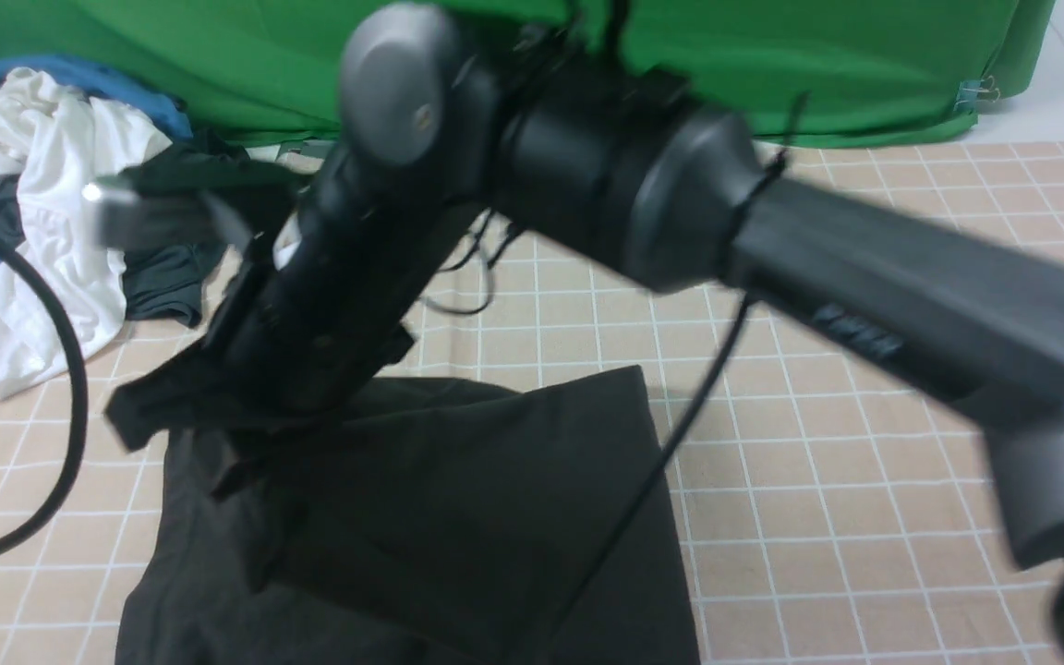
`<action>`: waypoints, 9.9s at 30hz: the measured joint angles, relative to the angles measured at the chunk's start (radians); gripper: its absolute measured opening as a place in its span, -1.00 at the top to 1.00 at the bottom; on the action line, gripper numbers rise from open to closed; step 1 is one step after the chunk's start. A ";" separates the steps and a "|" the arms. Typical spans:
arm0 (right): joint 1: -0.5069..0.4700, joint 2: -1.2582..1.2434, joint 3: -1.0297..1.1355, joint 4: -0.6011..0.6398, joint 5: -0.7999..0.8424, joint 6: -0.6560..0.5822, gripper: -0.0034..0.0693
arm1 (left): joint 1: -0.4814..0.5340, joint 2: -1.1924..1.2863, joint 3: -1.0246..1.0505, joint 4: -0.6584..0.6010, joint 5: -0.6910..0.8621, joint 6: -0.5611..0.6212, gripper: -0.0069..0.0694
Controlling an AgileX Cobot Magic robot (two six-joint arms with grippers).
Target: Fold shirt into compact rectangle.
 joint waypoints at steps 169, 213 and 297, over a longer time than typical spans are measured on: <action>-0.362 -0.642 0.718 -0.291 0.042 -0.185 0.80 | -0.035 0.643 0.313 -0.398 -0.451 0.237 0.78; -0.348 -0.622 0.718 -0.279 0.025 -0.225 0.80 | -0.216 0.571 0.196 -0.323 -0.357 0.055 0.77; -0.665 -0.130 0.188 -0.468 0.112 -0.152 0.56 | 0.079 -0.079 0.371 -0.386 -0.301 0.133 0.77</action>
